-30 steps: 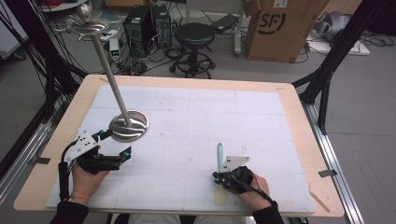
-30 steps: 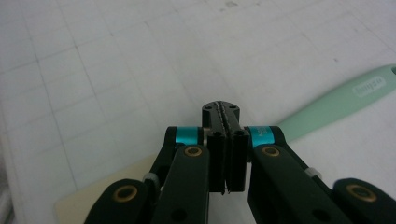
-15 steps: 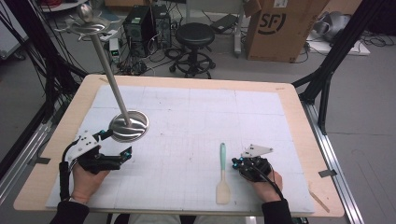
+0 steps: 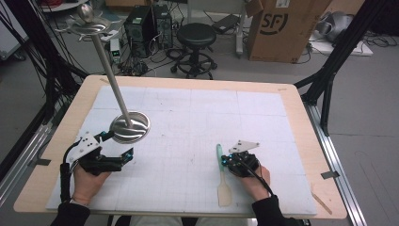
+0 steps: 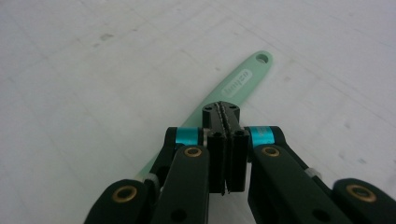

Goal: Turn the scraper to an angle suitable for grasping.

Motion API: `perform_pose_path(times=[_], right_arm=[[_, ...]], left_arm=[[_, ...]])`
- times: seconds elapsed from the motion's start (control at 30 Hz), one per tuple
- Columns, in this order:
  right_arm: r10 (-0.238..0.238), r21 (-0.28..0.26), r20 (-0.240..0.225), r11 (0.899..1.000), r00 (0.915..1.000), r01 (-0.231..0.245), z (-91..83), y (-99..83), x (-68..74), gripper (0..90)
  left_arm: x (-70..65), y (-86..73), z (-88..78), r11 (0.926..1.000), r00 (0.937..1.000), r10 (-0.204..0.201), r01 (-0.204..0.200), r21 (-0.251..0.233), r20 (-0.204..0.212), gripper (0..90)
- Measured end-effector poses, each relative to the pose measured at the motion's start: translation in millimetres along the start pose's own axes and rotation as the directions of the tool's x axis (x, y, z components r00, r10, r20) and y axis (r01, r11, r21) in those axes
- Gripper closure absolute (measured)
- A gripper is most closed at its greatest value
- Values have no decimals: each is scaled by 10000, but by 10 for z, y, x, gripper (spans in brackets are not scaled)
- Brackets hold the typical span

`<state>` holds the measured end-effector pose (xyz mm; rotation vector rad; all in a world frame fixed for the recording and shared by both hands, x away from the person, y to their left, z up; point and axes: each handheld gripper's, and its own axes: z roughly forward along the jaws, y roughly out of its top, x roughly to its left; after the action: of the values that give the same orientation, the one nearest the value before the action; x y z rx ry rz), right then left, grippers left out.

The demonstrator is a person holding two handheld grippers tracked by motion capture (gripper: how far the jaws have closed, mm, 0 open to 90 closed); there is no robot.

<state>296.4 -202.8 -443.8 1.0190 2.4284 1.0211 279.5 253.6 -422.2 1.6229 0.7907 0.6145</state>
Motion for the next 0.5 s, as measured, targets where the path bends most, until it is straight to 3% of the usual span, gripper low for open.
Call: perform_pose_path(times=[0.17,0.3,0.33,0.43,0.5], right_arm=[[-632,70,-378,9980,9973,635,94,109,168,895],[-1069,50,-877,9942,9904,1077,149,167,294,895],[-1069,50,-877,9942,9904,1077,149,167,294,895],[-1051,-25,-1625,9944,9811,1061,177,182,332,895],[-1004,-57,-1809,9949,9784,1010,195,194,335,895]], left_arm=[[-2,-1,1,10000,10000,12,-12,8,-17,17],[-1,-1,0,10000,10000,-4,4,3,-17,17],[-2,-1,1,10000,10000,2,-2,16,-10,17],[-4,-4,8,10000,9999,-53,53,1,112,17],[-8,-4,10,10000,9999,-25,26,-31,140,17]])
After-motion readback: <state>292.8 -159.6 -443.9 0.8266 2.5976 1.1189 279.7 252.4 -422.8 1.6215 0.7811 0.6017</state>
